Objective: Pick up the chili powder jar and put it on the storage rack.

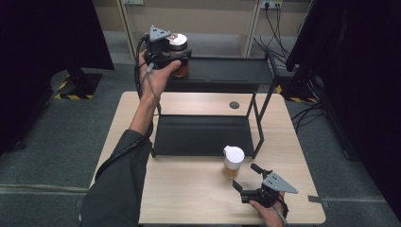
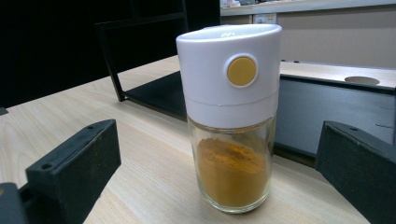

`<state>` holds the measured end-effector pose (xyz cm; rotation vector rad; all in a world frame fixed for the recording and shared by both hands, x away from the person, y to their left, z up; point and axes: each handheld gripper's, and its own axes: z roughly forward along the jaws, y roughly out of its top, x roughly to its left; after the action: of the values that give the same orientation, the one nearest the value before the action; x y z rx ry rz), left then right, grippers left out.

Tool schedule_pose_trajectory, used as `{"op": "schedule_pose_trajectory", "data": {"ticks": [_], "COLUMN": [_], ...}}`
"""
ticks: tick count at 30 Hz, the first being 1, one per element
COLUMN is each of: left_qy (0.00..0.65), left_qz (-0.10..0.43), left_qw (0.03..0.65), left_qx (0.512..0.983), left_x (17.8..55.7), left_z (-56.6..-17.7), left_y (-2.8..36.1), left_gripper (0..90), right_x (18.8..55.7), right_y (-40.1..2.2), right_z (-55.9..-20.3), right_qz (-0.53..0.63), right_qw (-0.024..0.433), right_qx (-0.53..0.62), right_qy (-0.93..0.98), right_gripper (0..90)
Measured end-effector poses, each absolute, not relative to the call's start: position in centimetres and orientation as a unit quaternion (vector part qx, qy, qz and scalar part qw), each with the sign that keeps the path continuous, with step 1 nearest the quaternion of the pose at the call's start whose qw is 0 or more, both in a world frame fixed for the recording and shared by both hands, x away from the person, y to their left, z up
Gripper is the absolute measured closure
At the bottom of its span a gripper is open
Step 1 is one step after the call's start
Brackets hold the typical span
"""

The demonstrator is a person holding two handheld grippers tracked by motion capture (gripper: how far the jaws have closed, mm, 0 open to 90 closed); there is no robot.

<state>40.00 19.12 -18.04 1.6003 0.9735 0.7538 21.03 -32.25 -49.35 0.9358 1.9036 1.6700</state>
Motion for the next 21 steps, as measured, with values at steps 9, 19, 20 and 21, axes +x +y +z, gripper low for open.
{"op": "schedule_pose_trajectory", "data": {"ticks": [9, 19, 20, 21], "left_qy": [0.405, 0.418, 0.417, 0.417], "left_qz": [0.314, 0.313, 0.314, 0.314], "left_qw": [0.535, 0.550, 0.551, 0.551], "left_qx": [0.672, 0.652, 0.651, 0.651], "left_x": [40.3, 40.0, 40.0, 40.0], "left_z": [-18.4, -19.2, -19.3, -19.3], "left_y": [19.2, 19.3, 19.4, 19.4], "left_gripper": [30.1, 17.4, 15.7, 14.2], "right_x": [21.0, 21.0, 21.0, 21.0], "right_y": [-32.2, -32.2, -32.2, -32.2], "right_z": [-49.3, -49.3, -49.3, -49.3], "right_qz": [0.603, 0.603, 0.603, 0.603], "right_qw": [0.219, 0.219, 0.219, 0.219], "right_qx": [0.338, 0.337, 0.337, 0.337], "right_qy": [0.689, 0.689, 0.689, 0.689], "right_gripper": [0.4, 0.4, 0.4, 0.4]}}
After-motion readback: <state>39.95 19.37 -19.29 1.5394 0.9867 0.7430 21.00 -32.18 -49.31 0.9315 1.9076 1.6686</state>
